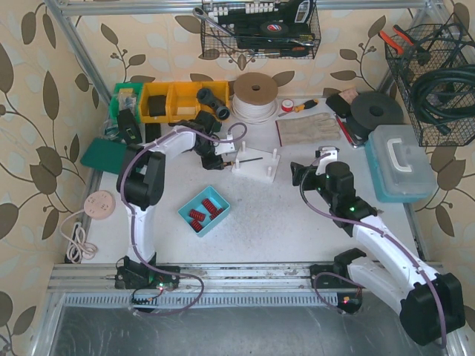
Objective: Install the large spring
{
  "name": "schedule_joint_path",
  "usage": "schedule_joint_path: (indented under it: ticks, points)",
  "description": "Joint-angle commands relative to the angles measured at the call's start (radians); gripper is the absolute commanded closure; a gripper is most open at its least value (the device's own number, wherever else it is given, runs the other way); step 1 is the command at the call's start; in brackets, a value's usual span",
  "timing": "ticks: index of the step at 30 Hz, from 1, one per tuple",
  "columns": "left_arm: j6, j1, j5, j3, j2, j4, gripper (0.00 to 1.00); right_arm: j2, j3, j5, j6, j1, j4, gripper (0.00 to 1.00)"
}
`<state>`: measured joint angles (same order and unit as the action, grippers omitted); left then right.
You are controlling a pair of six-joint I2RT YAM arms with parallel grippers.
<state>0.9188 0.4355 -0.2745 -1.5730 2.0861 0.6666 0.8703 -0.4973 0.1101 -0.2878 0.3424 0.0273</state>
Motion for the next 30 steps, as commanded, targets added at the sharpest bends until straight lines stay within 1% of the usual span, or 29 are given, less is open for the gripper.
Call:
schedule_joint_path:
  ticks: [1, 11, 14, 23, 30]
  points:
    - [0.04, 0.0, -0.037, -0.062, 0.04, 0.029, 0.51, 0.006, 0.006, 0.018, 0.001, 0.006, 0.013, 0.02]
    - [0.069, 0.005, -0.054, -0.098, 0.101, 0.051, 0.53, -0.002, 0.006, 0.028, -0.001, 0.006, 0.009, 0.02]
    - [0.074, 0.005, -0.054, -0.102, 0.101, 0.048, 0.59, 0.002, 0.004, 0.028, -0.001, 0.005, 0.008, 0.02]
    - [0.098, 0.005, -0.07, -0.087, 0.079, 0.051, 0.87, 0.028, -0.006, 0.02, 0.001, 0.005, 0.005, 0.02]
    - [0.106, 0.005, -0.098, -0.052, 0.019, 0.03, 1.0, 0.033, -0.006, 0.022, 0.0, 0.005, 0.007, 0.02]
